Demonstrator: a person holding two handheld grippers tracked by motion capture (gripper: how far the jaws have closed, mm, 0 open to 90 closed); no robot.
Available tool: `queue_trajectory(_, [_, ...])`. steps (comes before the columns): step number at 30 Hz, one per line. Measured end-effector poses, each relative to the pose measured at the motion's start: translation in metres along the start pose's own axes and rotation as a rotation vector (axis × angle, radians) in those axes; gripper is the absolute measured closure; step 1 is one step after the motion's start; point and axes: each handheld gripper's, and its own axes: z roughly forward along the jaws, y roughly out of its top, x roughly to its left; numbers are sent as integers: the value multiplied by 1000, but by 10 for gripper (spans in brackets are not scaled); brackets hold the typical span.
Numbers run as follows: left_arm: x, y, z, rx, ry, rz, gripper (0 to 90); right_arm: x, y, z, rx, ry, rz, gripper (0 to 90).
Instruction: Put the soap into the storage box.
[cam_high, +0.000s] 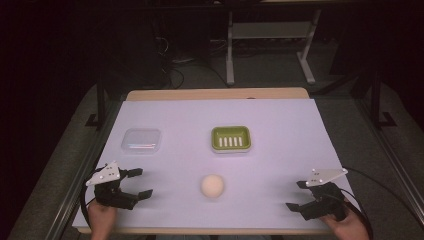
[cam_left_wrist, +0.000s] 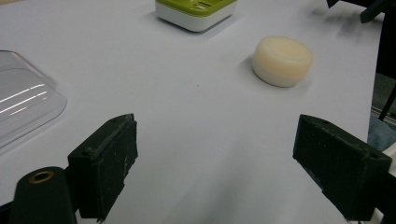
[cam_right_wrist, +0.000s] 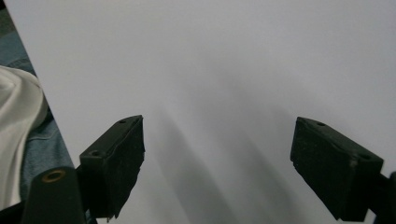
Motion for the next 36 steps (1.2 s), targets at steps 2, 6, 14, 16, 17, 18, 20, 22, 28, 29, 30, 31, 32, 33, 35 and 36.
queue_trajectory(2, [0, -1, 0, -7, 1, -10, 132, 2, 6, -1, -4, 14, -15, 153])
queue_trajectory(6, [0, -1, -2, -12, 4, -5, 132, 6, 20, 4, 4, 43, -36, 153])
queue_trajectory(14, [2, -2, -5, -23, 11, -13, 132, 14, 43, 16, 51, 73, -76, 153])
queue_trajectory(16, [2, -2, -6, -21, 16, -13, 132, 17, 48, 18, 52, 83, -78, 153])
queue_trajectory(17, [1, -2, -6, -25, 20, -15, 132, 19, 51, 19, 54, 84, -86, 153])
queue_trajectory(18, [2, -2, -6, -28, 22, -14, 132, 20, 54, 21, 54, 84, -93, 153])
queue_trajectory(20, [2, -3, -7, -32, 21, -19, 132, 22, 60, 24, 54, 97, -99, 153])
queue_trajectory(22, [3, -3, -7, -33, 22, -27, 132, 23, 65, 26, 60, 103, -111, 153])
queue_trajectory(28, [3, -3, -7, -43, 24, -35, 132, 28, 81, 32, 80, 121, -146, 153])
queue_trajectory(29, [3, -3, -7, -42, 24, -36, 132, 30, 84, 33, 82, 122, -159, 153])
queue_trajectory(30, [3, -3, -7, -40, 24, -35, 132, 31, 87, 34, 82, 118, -173, 153])
queue_trajectory(31, [3, -3, -7, -38, 23, -32, 132, 32, 90, 35, 80, 122, -180, 153])
queue_trajectory(32, [3, -3, -7, -38, 23, -32, 132, 33, 93, 35, 83, 122, -187, 153])
queue_trajectory(33, [3, -3, -7, -39, 26, -36, 132, 34, 95, 36, 83, 129, -185, 153])
queue_trajectory(35, [3, -3, -7, -40, 28, -37, 132, 35, 100, 39, 85, 135, -194, 153])
queue_trajectory(36, [3, -3, -7, -39, 29, -38, 132, 35, 102, 40, 86, 136, -199, 153])
